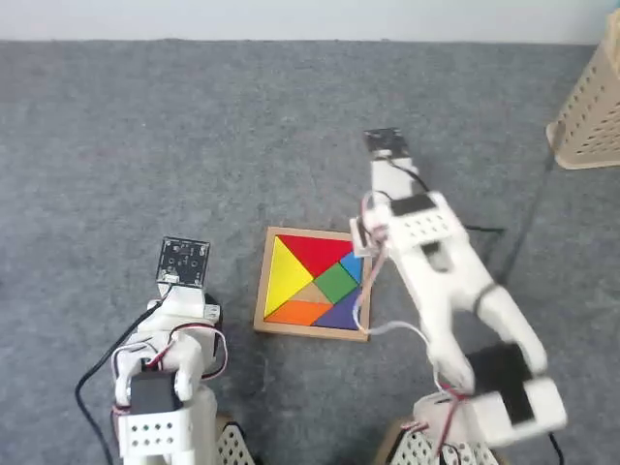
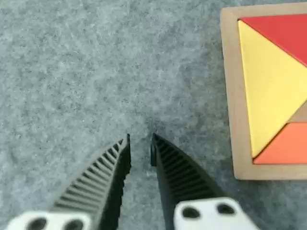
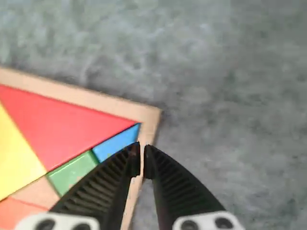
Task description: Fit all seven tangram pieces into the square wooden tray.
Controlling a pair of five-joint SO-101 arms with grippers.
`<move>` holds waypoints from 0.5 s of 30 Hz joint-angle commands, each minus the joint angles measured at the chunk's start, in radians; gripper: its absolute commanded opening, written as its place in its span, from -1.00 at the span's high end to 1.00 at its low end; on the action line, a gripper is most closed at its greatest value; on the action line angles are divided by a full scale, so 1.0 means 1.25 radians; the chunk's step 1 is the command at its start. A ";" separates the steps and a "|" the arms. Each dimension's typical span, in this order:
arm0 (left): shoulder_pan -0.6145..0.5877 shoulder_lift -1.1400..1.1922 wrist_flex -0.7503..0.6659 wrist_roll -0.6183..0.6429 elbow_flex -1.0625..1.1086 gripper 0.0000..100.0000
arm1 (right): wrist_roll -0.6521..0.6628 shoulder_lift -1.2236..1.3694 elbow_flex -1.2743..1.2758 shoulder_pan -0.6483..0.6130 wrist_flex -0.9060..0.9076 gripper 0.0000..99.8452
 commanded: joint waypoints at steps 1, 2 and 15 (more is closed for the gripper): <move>0.001 -0.017 0.000 0.006 -0.007 0.86 | 0.009 -0.174 0.120 0.041 -0.148 0.99; 0.001 -0.017 0.000 0.006 -0.007 0.86 | 0.009 -0.203 0.157 0.048 -0.191 0.99; 0.001 -0.017 0.000 0.006 -0.007 0.86 | 0.009 -0.433 0.425 0.100 -0.527 0.99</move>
